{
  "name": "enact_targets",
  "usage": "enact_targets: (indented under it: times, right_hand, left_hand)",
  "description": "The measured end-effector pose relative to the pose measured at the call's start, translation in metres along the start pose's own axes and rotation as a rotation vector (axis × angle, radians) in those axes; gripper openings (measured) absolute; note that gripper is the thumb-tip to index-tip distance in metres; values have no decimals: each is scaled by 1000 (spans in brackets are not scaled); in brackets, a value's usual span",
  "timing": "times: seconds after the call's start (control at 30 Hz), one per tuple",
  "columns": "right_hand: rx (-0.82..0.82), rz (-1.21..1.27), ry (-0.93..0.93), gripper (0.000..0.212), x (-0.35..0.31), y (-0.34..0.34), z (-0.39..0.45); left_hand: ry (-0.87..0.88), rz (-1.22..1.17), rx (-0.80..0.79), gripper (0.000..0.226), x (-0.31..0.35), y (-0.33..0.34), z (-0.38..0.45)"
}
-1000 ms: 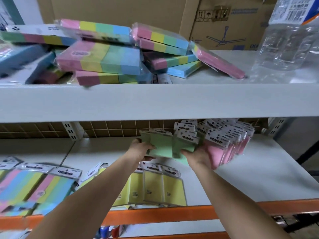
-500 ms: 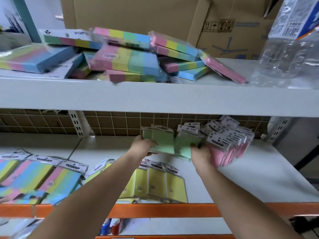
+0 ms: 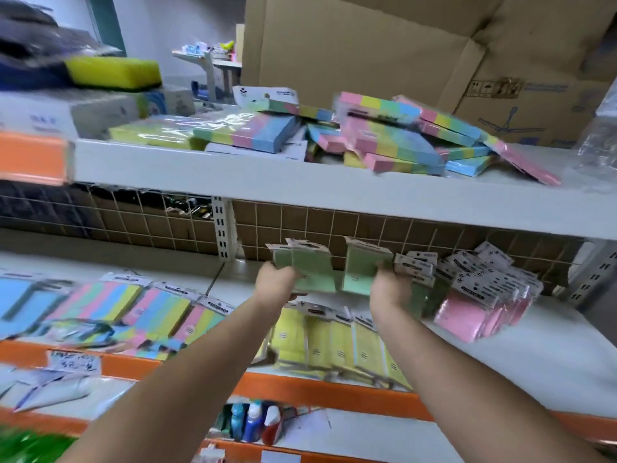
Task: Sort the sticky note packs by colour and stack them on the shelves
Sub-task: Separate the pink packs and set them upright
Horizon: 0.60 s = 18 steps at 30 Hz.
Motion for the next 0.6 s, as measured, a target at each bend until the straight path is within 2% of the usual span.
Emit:
enact_targets:
  times: [0.23,0.33,0.37,0.5,0.6]
  right_hand:
    - [-335,31,25,27,-24,89,-111]
    - [-414,82,30,59,-30,127,-158]
    - [-419,93,35,64,-30,138,-171]
    - [-453,44,-9,41,-40,171,-221]
    - [-424,3,-72,35,-46,190,-249]
  left_hand:
    - [0,-63,3,30,8,-92,-11]
    - [14,-78,5,16,12,-139,-16]
    - [16,-75,4,17,14,-154,-18]
    - [23,-70,31,15,13,-215,-17]
    - [23,-67,37,17,10,-254,-15]
Point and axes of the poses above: each hand's wrist, its own z-axis towards the middle knuckle, its own y-axis out of the palm, x = y × z, the point moved 5 cm from there along z, towards the middle knuckle, and after that the axes turned 7 degrees about -y, right-handed, at the moved point
